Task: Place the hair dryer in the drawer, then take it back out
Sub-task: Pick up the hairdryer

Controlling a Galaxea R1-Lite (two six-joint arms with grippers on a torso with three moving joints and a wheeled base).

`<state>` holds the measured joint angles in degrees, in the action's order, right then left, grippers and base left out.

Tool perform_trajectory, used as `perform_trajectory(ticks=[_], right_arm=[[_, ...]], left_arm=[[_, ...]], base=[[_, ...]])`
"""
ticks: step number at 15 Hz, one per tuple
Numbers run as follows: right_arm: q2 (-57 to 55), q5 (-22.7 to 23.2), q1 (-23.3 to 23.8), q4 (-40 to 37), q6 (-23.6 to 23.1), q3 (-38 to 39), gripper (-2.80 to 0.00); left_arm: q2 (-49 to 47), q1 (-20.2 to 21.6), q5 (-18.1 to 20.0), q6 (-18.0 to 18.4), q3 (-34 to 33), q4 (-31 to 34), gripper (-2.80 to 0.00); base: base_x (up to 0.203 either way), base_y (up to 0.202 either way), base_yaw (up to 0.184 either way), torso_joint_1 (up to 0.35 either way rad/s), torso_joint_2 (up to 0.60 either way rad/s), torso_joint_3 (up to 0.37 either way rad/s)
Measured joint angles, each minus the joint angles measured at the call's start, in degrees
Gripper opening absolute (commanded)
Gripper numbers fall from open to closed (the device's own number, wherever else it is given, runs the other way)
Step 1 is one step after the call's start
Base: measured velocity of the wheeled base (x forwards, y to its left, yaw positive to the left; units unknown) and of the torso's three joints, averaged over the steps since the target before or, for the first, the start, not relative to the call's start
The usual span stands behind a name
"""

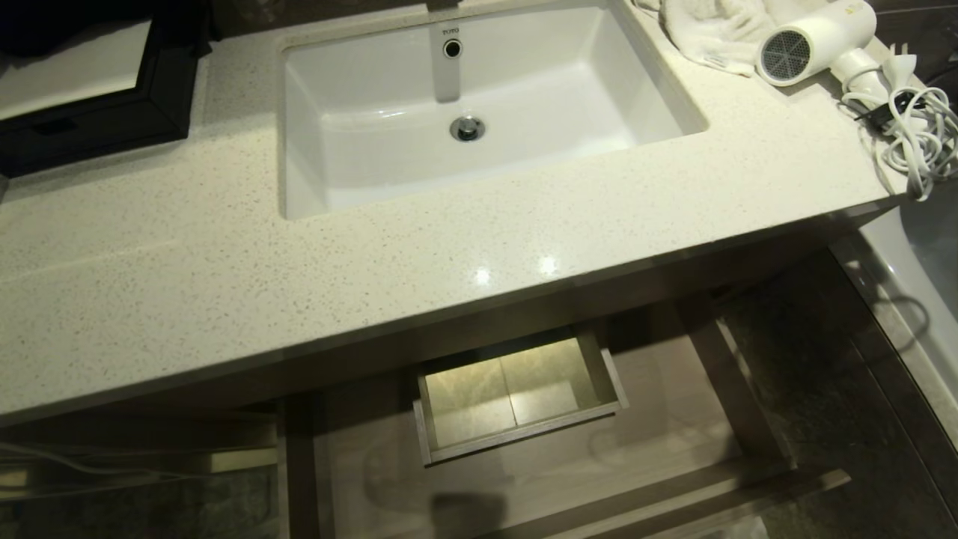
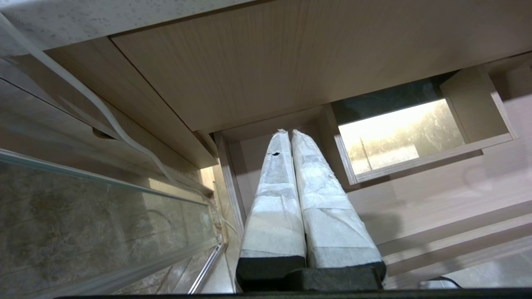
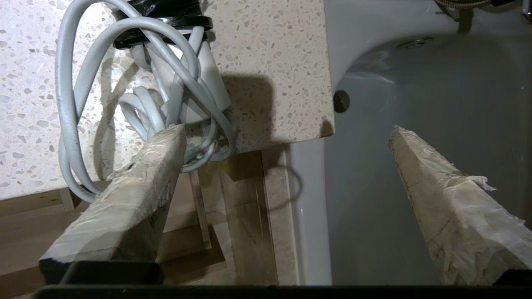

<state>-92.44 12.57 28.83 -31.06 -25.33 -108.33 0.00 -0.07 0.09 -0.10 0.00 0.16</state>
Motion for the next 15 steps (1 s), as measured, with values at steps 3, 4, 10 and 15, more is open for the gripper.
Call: perform_trajectory(ticks=[3,4,10,15], right_arm=[[0.09,0.29,0.0,-0.08,0.0,0.0,0.0],[0.11,0.36,0.0,-0.2,-0.07,0.06,0.0],[0.24,0.62,-0.11,-0.38,-0.9,0.15,0.0],[0.58,14.45,-0.17,-0.58,-0.4,0.24,0.0]], left_arm=[[0.0,-0.03,0.0,0.0,0.0,0.01,-2.8],[0.0,-0.04,0.0,0.02,0.0,0.04,-2.8],[0.0,-0.02,0.01,0.02,0.0,0.02,-2.8],[0.0,-0.04,0.01,0.02,0.0,0.02,-2.8]], base=[[0.0,0.0,0.0,0.0,0.0,0.0],[0.0,0.0,0.0,0.108,-0.06,0.046],[0.0,0.0,0.0,0.162,-0.09,0.059],[0.0,0.0,0.0,0.0,0.0,0.0]])
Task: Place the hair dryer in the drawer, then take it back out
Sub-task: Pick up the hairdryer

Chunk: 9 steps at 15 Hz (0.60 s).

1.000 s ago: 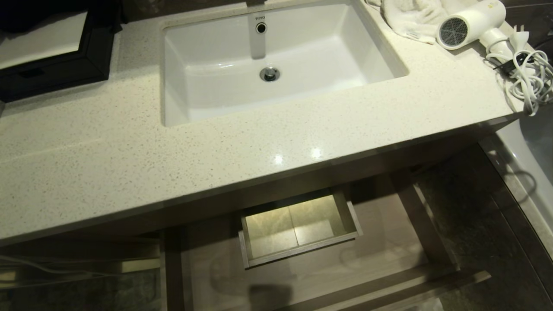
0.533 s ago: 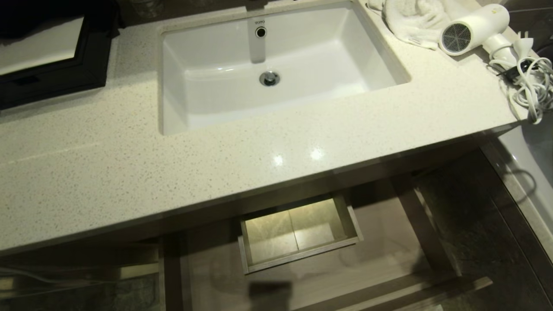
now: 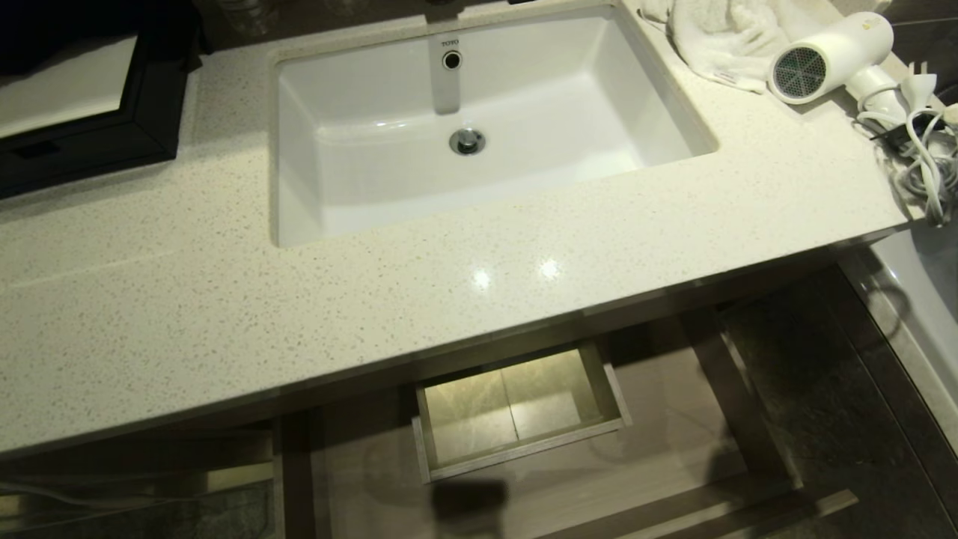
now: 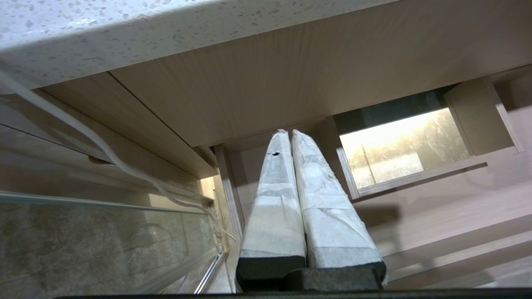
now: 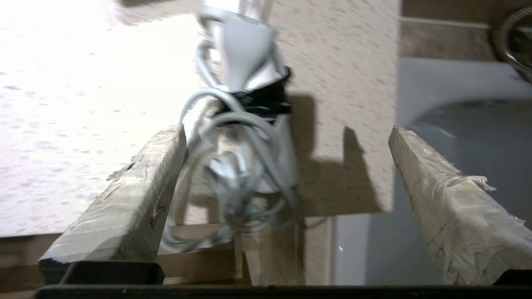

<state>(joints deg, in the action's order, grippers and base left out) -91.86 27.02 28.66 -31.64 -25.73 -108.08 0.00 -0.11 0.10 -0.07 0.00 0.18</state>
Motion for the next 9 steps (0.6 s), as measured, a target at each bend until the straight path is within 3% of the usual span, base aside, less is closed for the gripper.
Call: perform_trajectory(ticks=[3,9], right_arm=[[0.76,10.48,0.13,-4.36,-0.02,0.28,0.0],[-0.98,11.04,0.19,-4.24,-1.05,-0.49,0.0]], left_arm=[[0.0,0.0,0.0,0.0,0.0,-0.02,-2.8],[0.0,0.01,0.01,0.0,0.0,0.0,-2.8]], base=[[0.0,0.0,0.0,0.0,0.0,0.0],[0.0,0.0,0.0,0.0,0.0,0.0]])
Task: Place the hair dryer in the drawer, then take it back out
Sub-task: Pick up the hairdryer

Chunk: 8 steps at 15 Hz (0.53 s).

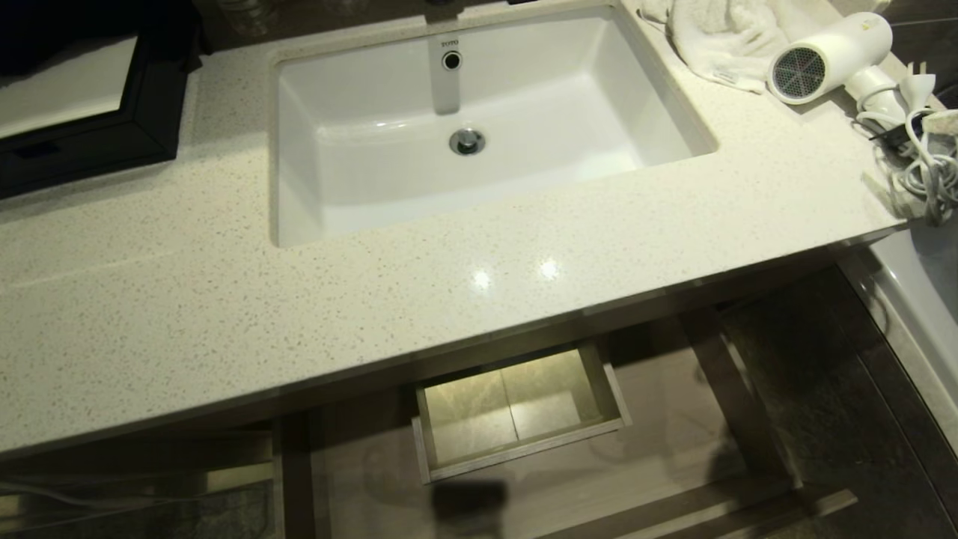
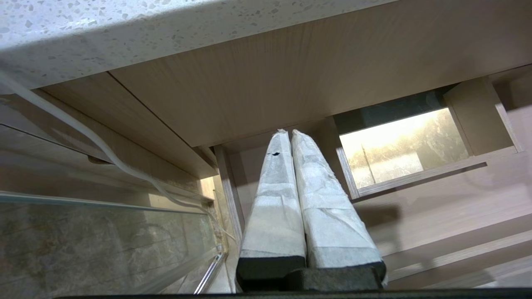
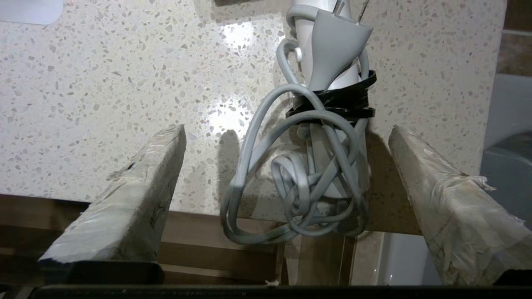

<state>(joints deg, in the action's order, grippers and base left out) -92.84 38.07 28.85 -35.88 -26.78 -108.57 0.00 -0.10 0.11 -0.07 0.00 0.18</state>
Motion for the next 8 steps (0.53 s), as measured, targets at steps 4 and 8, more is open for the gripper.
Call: perform_trajectory(ticks=[4,8], right_arm=[[-2.22,-0.12,0.47,-0.08,-0.23,-0.15,0.0],[-4.75,0.02,0.38,0.31,-1.44,-0.15,0.0]], left_arm=[[0.0,0.0,-0.03,0.0,0.0,0.0,-2.8],[0.0,0.0,-0.03,0.0,0.0,0.02,-2.8]], base=[[0.0,0.0,0.0,0.0,0.0,0.0],[0.0,0.0,0.0,0.0,0.0,0.0]])
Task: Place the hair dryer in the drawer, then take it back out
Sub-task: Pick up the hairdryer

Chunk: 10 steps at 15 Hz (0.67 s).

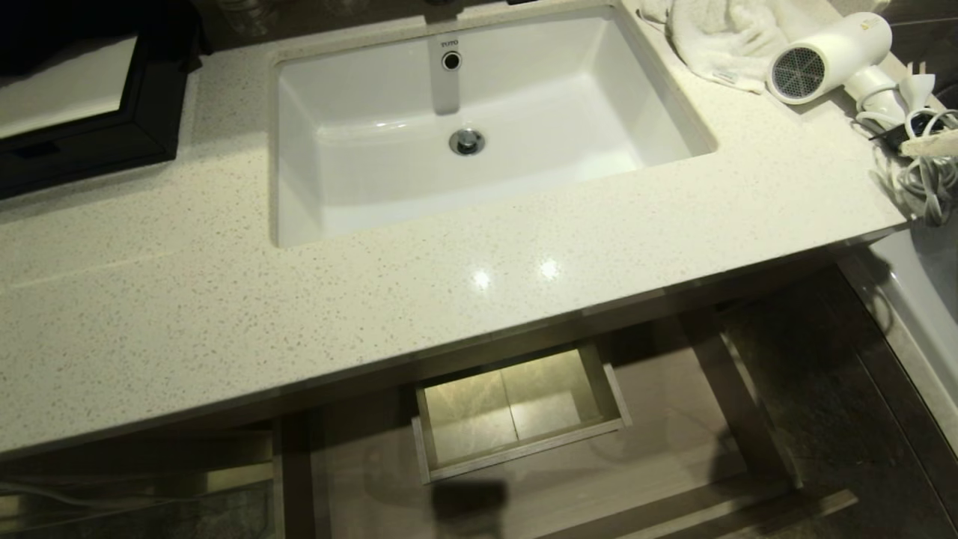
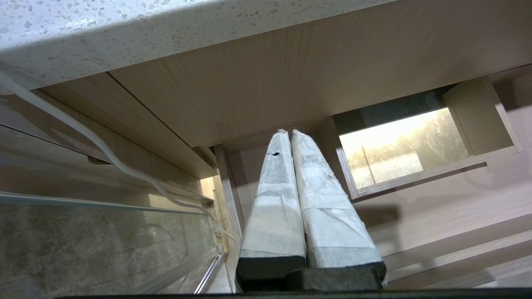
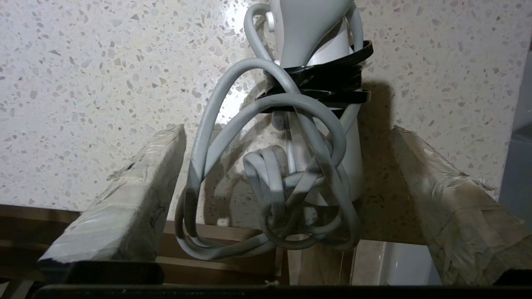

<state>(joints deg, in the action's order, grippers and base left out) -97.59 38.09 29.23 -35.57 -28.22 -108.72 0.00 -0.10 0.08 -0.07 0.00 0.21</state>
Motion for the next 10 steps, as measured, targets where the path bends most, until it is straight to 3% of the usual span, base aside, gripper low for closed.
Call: perform_trajectory(ticks=[10], right_arm=[[-4.73,0.47,-0.4,4.59,-0.14,-0.1,0.0]], left_arm=[[0.0,-0.01,0.01,-0.02,0.0,-0.02,-2.8]], base=[[0.0,0.0,0.0,0.0,0.0,0.0]])
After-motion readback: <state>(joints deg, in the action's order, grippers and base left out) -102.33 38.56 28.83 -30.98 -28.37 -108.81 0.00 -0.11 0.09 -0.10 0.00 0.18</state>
